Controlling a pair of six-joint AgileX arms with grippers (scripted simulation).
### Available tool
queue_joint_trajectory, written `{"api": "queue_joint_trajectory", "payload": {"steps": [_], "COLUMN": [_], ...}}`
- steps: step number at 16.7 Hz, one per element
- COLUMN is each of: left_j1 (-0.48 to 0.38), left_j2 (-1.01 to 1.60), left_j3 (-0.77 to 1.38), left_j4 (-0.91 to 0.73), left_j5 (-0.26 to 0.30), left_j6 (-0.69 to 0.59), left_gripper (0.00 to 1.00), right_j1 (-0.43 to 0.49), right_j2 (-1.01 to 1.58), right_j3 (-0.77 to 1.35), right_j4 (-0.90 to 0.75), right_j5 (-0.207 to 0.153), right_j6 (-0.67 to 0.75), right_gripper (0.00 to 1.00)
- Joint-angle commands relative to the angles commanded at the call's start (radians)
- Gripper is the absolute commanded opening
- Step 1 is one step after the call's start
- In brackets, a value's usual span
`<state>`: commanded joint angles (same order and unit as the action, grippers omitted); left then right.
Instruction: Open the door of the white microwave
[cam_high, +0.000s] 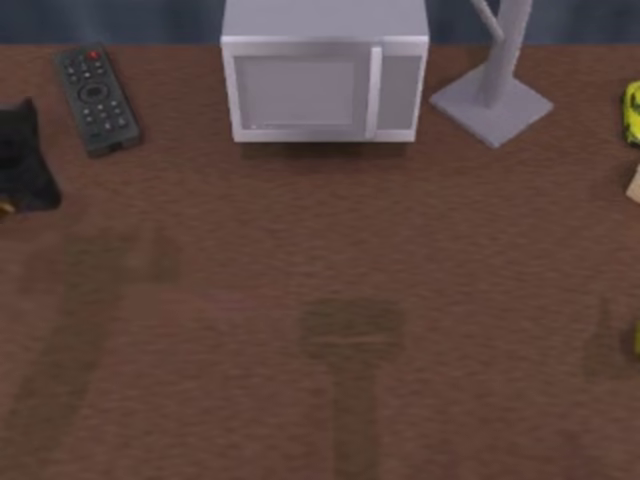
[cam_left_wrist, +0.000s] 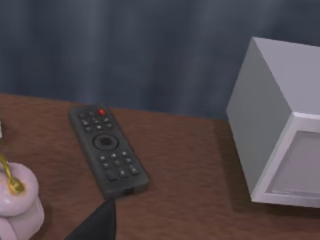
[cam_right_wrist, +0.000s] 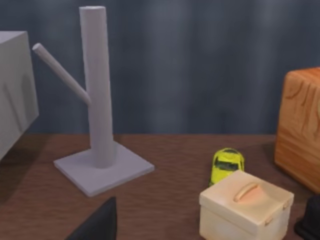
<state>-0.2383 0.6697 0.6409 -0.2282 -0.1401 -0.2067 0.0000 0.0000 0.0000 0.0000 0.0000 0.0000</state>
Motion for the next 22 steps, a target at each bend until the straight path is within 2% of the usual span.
{"api": "queue_joint_trajectory", "payload": {"steps": [8,13,17,22], "left_j1": [-0.276,-0.414,-0.479,-0.492], "left_j2": [0.917,1.365,1.560,1.598], "left_j3": [0.793,1.190,1.373,1.410], "left_j4": [-0.319,-0.469,-0.532,-0.544], "left_j5": [-0.171,-0.253,-0.291,-0.298], "left_j6": [-0.221,-0.338,-0.398,-0.411], "left_gripper": [1.00,1.00,1.00,1.00], "right_j1": [0.000,0.000,0.000,0.000], "right_j2": [0.000,0.000,0.000,0.000], "right_j3": [0.000,0.000,0.000,0.000], "right_j4": [0.000,0.000,0.000,0.000], "right_j5": [0.000,0.000,0.000,0.000], "right_j6": [0.000,0.000,0.000,0.000], "right_gripper": [1.00,1.00,1.00,1.00]}}
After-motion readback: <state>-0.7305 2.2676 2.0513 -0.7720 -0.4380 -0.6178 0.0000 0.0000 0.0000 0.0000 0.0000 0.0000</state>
